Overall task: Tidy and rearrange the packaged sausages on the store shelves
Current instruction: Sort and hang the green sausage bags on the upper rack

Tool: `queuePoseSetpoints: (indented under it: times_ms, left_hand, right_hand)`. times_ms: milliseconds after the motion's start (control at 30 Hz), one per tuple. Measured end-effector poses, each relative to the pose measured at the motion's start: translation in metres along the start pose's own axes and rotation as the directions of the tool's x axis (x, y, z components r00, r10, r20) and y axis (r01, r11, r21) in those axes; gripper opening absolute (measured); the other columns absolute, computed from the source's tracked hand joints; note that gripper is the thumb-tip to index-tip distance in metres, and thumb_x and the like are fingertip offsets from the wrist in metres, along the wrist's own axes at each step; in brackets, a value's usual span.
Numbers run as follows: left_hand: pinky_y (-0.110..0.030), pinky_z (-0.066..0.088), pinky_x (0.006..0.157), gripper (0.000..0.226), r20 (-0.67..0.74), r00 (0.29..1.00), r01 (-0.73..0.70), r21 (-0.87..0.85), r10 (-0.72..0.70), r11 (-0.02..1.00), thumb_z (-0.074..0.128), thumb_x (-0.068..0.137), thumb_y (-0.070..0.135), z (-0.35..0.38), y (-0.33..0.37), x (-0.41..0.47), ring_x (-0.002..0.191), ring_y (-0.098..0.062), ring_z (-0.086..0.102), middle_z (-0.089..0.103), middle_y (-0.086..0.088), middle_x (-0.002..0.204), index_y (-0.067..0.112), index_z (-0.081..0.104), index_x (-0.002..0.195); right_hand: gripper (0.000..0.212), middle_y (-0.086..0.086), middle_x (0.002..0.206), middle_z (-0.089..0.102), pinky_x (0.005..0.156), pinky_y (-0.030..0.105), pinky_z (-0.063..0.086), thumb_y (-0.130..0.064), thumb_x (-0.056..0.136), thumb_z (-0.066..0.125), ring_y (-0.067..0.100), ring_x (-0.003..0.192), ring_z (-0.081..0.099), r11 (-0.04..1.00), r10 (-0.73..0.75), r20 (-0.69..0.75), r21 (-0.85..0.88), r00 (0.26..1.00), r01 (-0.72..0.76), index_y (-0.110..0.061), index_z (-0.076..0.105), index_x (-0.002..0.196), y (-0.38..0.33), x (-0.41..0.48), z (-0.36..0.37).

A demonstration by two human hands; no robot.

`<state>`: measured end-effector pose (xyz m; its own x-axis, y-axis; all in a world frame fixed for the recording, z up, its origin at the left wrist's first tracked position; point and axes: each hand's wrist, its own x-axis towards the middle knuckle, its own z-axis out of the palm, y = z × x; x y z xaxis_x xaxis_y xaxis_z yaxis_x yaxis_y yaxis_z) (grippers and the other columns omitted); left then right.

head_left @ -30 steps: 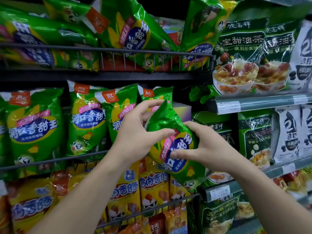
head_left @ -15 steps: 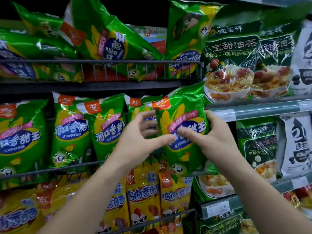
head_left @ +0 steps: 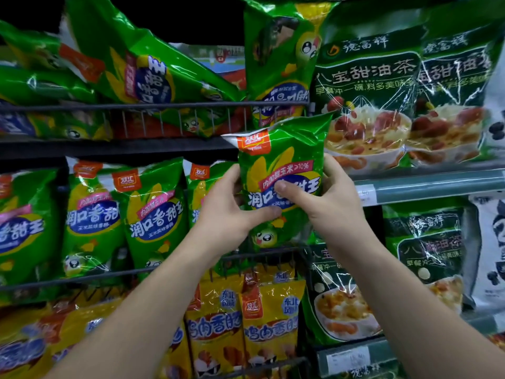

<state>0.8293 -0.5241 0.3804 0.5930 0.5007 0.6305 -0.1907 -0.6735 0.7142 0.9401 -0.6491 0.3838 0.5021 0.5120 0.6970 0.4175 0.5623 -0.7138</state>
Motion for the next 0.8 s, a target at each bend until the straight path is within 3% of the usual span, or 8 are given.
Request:
queuePoseSetpoints:
  times_ms: [233, 400, 600, 733, 800]
  left_hand:
    - [-0.045, 0.056, 0.091, 0.067, -0.096, 0.994, 0.044, -0.022, -0.046, 0.999, 0.092, 0.063, 0.018, 0.007, -0.004, 0.019, 0.107, -0.016, 0.066, 0.071, 0.008, 0.111, 0.023, 0.058, 0.12]
    - [-0.042, 0.059, 0.086, 0.058, -0.1, 0.992, 0.075, -0.048, -0.079, 0.996, 0.088, 0.066, 0.005, 0.013, -0.015, 0.022, 0.099, -0.012, 0.069, 0.073, 0.008, 0.105, 0.03, 0.058, 0.109]
    - [-0.029, 0.058, 0.081, 0.062, -0.119, 0.987, 0.107, -0.006, -0.107, 0.994, 0.089, 0.066, 0.01, 0.01, -0.023, 0.021, 0.096, -0.006, 0.069, 0.071, 0.011, 0.106, 0.029, 0.055, 0.114]
    - [-0.04, 0.054, 0.096, 0.07, -0.122, 0.983, 0.14, -0.008, -0.14, 0.99, 0.087, 0.07, 0.023, 0.011, -0.026, 0.024, 0.114, -0.013, 0.062, 0.066, 0.006, 0.123, 0.023, 0.051, 0.13]
    - [-0.035, 0.05, 0.1, 0.08, -0.132, 0.981, 0.141, -0.036, -0.144, 0.989, 0.085, 0.075, 0.025, 0.012, -0.025, 0.024, 0.123, -0.014, 0.055, 0.056, 0.007, 0.136, 0.022, 0.042, 0.143]
  right_hand:
    - [0.04, -0.003, 0.102, 0.074, 0.076, 0.031, 0.06, -0.01, 0.08, 0.079, 0.011, 0.094, 0.071, 1.0, -0.025, 0.02, -0.002, 0.999, 0.025, -0.019, 0.06, 0.114, 0.016, 0.022, -0.004]
    - [0.041, -0.006, 0.105, 0.073, 0.09, 0.043, 0.057, -0.016, 0.081, 0.079, 0.011, 0.099, 0.069, 0.995, -0.024, 0.022, -0.093, 0.999, 0.026, -0.022, 0.059, 0.116, 0.032, 0.028, -0.001]
    - [0.038, -0.011, 0.1, 0.072, 0.087, 0.036, 0.058, -0.021, 0.082, 0.079, 0.003, 0.092, 0.069, 0.983, 0.008, 0.02, -0.184, 1.0, -0.005, -0.025, 0.059, 0.114, 0.048, 0.028, 0.005]
    - [0.038, -0.012, 0.101, 0.071, 0.088, 0.038, 0.057, -0.026, 0.082, 0.078, 0.001, 0.092, 0.067, 0.968, 0.036, -0.007, -0.249, 0.999, -0.036, -0.025, 0.058, 0.115, 0.06, 0.029, 0.005]
    - [0.039, -0.011, 0.103, 0.07, 0.088, 0.039, 0.057, -0.027, 0.083, 0.078, 0.002, 0.093, 0.067, 0.965, 0.041, -0.036, -0.258, 0.999, -0.049, -0.025, 0.057, 0.116, 0.064, 0.03, 0.005]
